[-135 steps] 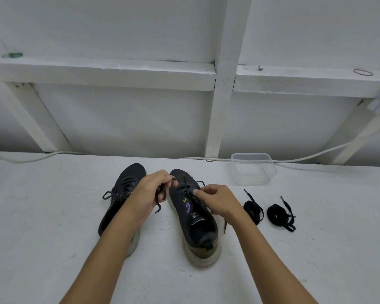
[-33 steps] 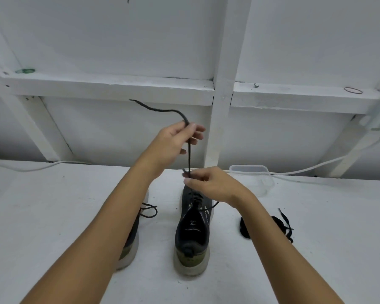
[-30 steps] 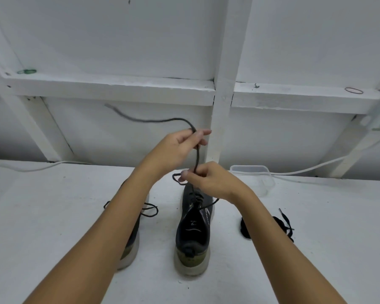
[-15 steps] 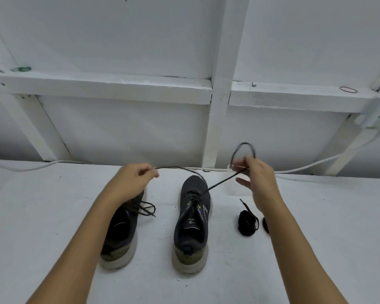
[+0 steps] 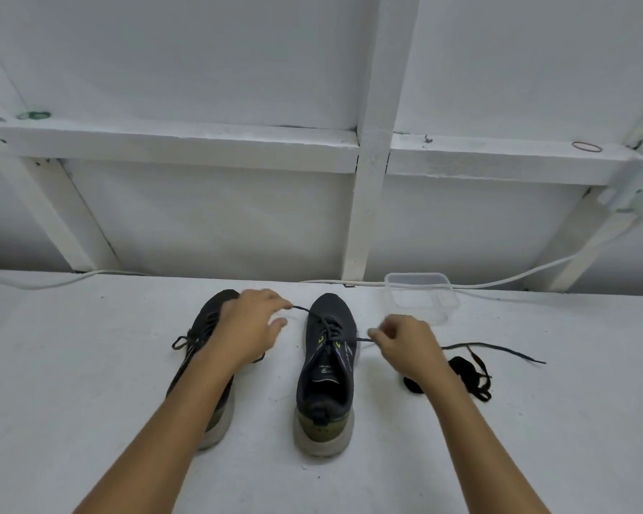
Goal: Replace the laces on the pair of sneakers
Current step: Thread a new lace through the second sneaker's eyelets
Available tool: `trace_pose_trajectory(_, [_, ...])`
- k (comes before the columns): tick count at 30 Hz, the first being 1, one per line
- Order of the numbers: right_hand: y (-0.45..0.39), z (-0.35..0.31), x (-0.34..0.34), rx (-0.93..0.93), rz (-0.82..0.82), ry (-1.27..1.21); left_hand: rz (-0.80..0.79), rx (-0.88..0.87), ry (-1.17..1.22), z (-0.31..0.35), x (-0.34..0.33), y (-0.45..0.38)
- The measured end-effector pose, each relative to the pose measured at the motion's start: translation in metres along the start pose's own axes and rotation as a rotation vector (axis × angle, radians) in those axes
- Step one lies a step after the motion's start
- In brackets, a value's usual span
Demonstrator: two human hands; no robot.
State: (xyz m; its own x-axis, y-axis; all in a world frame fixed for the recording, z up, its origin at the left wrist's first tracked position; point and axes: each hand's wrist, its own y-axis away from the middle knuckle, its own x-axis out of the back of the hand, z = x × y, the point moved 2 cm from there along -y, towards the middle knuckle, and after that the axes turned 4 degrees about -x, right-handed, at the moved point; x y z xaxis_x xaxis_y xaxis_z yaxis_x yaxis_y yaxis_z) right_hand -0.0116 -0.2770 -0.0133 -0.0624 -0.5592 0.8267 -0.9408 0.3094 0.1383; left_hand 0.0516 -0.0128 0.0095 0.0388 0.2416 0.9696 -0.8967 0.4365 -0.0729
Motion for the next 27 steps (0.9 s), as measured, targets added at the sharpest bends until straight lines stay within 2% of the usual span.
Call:
trace_pose_trajectory(4, [0.007,-0.028,-0.021,0.216,-0.139,-0.039,-0.126,-0.171,0.089,0.031,-0.023,-0.010])
trace_pose_trajectory(8, [0.007,-0.031,-0.030,0.238,-0.078,0.031,-0.135,-0.206,0.053,0.040,-0.029,-0.017])
trace_pose_trajectory(13, [0.009,-0.028,-0.029,0.225,-0.078,0.042,-0.058,-0.190,0.025,0.036,-0.028,-0.015])
trace_pose_trajectory(16, [0.008,-0.026,-0.025,0.216,-0.095,-0.036,-0.048,-0.169,0.103,0.035,-0.028,-0.010])
trace_pose_trajectory(27, [0.007,-0.019,-0.018,0.139,0.061,0.019,-0.246,-0.009,0.352,0.022,-0.023,0.009])
